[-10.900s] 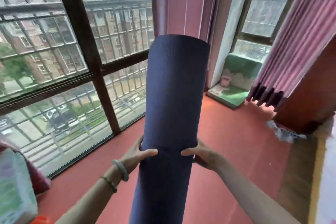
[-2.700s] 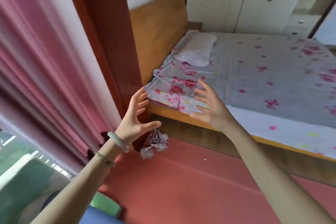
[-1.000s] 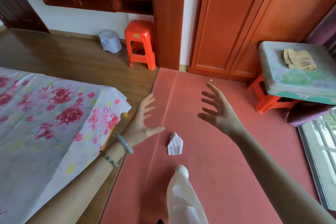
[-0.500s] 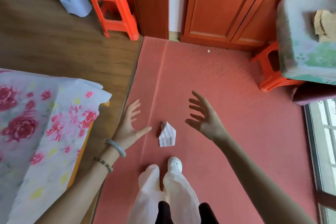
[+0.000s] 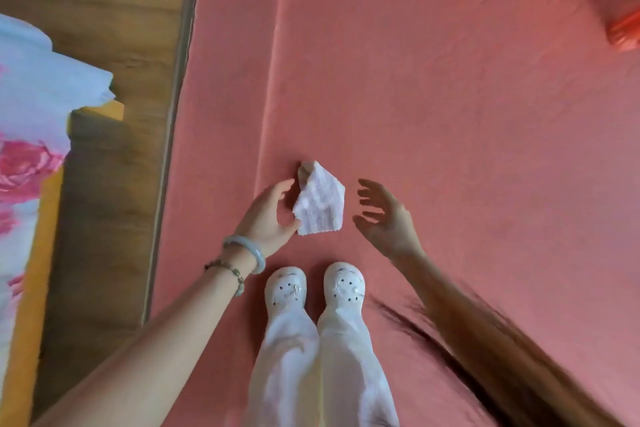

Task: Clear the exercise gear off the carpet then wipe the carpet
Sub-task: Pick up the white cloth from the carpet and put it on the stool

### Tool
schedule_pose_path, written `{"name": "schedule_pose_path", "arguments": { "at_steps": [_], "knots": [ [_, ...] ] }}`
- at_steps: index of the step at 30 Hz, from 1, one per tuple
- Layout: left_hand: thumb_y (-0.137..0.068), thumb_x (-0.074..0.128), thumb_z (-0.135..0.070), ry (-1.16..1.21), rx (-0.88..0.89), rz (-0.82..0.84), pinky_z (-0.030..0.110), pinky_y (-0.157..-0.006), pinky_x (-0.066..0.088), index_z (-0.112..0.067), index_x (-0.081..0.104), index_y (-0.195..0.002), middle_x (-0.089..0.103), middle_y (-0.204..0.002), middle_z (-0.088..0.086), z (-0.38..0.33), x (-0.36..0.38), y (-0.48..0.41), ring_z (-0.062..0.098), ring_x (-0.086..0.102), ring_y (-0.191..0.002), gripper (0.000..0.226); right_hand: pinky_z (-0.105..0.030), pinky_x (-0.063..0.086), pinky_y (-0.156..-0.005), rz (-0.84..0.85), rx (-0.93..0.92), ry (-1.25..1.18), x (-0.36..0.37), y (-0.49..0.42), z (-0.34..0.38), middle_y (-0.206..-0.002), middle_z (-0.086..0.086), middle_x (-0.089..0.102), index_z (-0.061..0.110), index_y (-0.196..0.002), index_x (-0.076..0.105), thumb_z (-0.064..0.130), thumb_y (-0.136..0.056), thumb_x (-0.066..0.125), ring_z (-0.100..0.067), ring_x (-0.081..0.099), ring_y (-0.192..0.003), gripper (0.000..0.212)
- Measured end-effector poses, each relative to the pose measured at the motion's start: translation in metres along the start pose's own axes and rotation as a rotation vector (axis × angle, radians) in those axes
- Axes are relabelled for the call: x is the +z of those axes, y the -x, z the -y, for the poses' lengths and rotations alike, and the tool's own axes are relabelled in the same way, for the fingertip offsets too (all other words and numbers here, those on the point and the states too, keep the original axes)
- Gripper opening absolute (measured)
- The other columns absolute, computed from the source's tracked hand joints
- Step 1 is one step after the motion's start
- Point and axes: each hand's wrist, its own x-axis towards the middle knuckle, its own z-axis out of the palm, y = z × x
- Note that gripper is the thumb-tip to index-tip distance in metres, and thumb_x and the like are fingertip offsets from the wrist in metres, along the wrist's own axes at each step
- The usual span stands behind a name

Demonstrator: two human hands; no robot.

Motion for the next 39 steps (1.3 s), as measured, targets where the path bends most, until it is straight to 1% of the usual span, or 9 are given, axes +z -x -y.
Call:
{"name": "schedule_pose_path", "arguments": {
  "at_steps": [4, 10, 16, 18, 22, 26, 32, 35, 39],
  "knots": [
    [-0.082, 0.065, -0.014, -0.194, -0.017, 0.077, 0.028, -0.103, 0.034, -0.016, 0.038, -0.138, 0.048, -0.137, 0.003, 0.094, 0.064, -0.027, 0.021, 0.045, -0.125, 0.062, -0.029, 0.052, -0.089, 0.079, 0.025, 0.184, 0.036, -0.042, -0.084, -0.095, 0.003, 0.059, 0.017, -0.129, 0.053, 0.001, -0.076, 0.064, -0.015, 0.060, -0.088, 0.056],
    [-0.076, 0.074, -0.020, -0.392, 0.062, 0.209, 0.028, -0.100, 0.031, -0.011, 0.050, -0.128, 0.055, -0.125, 0.006, 0.188, 0.135, -0.065, 0.026, 0.048, -0.117, 0.059, -0.032, 0.050, -0.087, 0.156, -0.011, 0.380, 0.078, -0.093, -0.176, -0.095, 0.000, 0.056, 0.014, -0.126, 0.054, 0.005, -0.075, 0.067, -0.015, 0.055, -0.085, 0.053],
    [-0.048, 0.087, -0.039, -0.640, 0.293, 0.209, 0.037, -0.080, 0.049, -0.016, 0.063, -0.108, 0.061, -0.109, 0.001, 0.224, 0.163, -0.102, 0.018, 0.044, -0.102, 0.069, -0.034, 0.044, -0.095, 0.337, -0.057, 0.646, 0.115, -0.125, -0.233, -0.122, -0.009, 0.051, 0.015, -0.131, 0.047, 0.014, -0.078, 0.071, -0.027, 0.048, -0.114, 0.058],
    [-0.048, 0.087, -0.040, -0.657, 0.341, 0.165, 0.035, -0.073, 0.049, -0.018, 0.064, -0.097, 0.062, -0.100, -0.002, 0.228, 0.164, -0.111, 0.016, 0.040, -0.093, 0.058, -0.039, 0.049, -0.086, 0.304, -0.109, 0.694, 0.119, -0.131, -0.238, -0.121, -0.008, 0.051, 0.013, -0.124, 0.050, 0.018, -0.077, 0.074, -0.030, 0.048, -0.112, 0.053],
    [-0.075, 0.065, -0.027, -0.615, 0.492, 0.078, 0.034, -0.066, 0.048, -0.019, 0.065, -0.076, 0.063, -0.085, -0.006, 0.223, 0.158, -0.117, 0.015, 0.044, -0.084, 0.007, -0.046, 0.053, -0.071, 0.229, -0.185, 0.686, 0.115, -0.133, -0.236, -0.097, -0.015, 0.058, 0.010, -0.106, 0.063, 0.005, -0.077, 0.066, -0.038, 0.057, -0.091, 0.030],
    [-0.083, 0.045, -0.023, -0.524, 0.425, 0.070, 0.034, -0.068, 0.047, -0.013, 0.061, -0.069, 0.065, -0.078, -0.003, 0.186, 0.122, -0.106, 0.020, 0.055, -0.076, 0.023, -0.031, 0.047, -0.076, 0.108, -0.119, 0.511, 0.096, -0.118, -0.197, -0.091, -0.013, 0.060, 0.008, -0.094, 0.070, 0.004, -0.076, 0.067, -0.030, 0.058, -0.083, 0.019],
    [-0.085, 0.038, -0.022, -0.356, 0.329, 0.015, 0.037, -0.068, 0.046, -0.009, 0.055, -0.082, 0.064, -0.075, 0.004, 0.053, 0.014, -0.052, 0.026, 0.057, -0.074, 0.022, -0.029, 0.049, -0.075, -0.030, -0.113, 0.369, 0.036, -0.050, -0.049, -0.096, -0.007, 0.070, 0.006, -0.092, 0.071, 0.002, -0.077, 0.063, -0.027, 0.066, -0.080, 0.018],
    [-0.087, 0.035, -0.021, -0.336, 0.392, -0.008, 0.027, -0.067, 0.040, -0.007, 0.055, -0.085, 0.063, -0.078, 0.006, -0.026, -0.044, -0.017, 0.017, 0.050, -0.075, 0.024, -0.032, 0.049, -0.071, -0.100, -0.093, 0.329, -0.009, -0.011, 0.042, -0.089, -0.009, 0.072, 0.004, -0.091, 0.071, -0.002, -0.076, 0.058, -0.026, 0.063, -0.076, 0.020],
    [-0.087, 0.026, -0.030, -0.307, 0.425, 0.036, 0.029, -0.073, 0.041, -0.009, 0.055, -0.088, 0.060, -0.084, 0.001, -0.129, -0.127, 0.030, 0.019, 0.053, -0.081, 0.036, -0.017, 0.030, -0.058, -0.124, -0.090, 0.341, -0.074, 0.044, 0.152, -0.070, -0.001, 0.062, 0.005, -0.084, 0.069, -0.003, -0.075, 0.052, -0.019, 0.051, -0.065, 0.021]
  ]
}}
